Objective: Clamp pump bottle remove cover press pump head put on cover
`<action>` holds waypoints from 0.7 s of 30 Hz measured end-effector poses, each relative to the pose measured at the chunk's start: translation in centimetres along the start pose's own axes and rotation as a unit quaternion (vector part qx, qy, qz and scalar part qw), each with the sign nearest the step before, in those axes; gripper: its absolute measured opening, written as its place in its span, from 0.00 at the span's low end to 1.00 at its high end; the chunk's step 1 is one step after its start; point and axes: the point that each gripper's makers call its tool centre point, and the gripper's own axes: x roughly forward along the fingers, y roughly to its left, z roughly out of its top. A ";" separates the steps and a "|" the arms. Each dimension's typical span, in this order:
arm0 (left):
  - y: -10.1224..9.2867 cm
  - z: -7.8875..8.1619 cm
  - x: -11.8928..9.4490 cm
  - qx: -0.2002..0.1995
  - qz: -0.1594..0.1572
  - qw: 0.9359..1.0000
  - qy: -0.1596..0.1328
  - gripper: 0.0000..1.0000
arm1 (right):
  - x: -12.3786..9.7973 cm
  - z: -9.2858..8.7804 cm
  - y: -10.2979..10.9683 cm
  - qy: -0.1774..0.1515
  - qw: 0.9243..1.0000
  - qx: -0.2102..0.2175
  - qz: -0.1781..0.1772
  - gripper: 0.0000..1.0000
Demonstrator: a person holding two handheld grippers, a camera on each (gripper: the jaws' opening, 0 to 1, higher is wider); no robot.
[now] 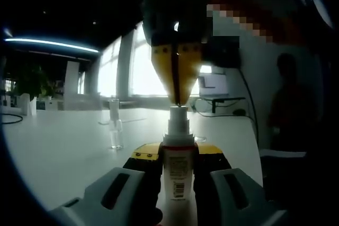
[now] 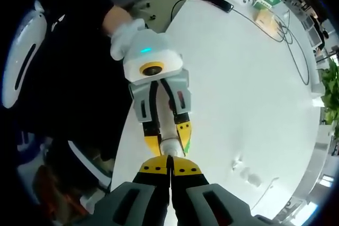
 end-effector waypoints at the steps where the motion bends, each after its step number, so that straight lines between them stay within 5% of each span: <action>1: 0.0 0.0 0.0 0.000 0.000 1.000 0.000 0.13 | 0.0 0.0 0.0 0.000 1.000 0.000 0.000 0.00; 21: 0.0 0.0 0.0 -0.004 0.000 1.000 0.003 0.13 | 0.0 0.0 0.1 0.001 1.000 0.000 -0.003 0.00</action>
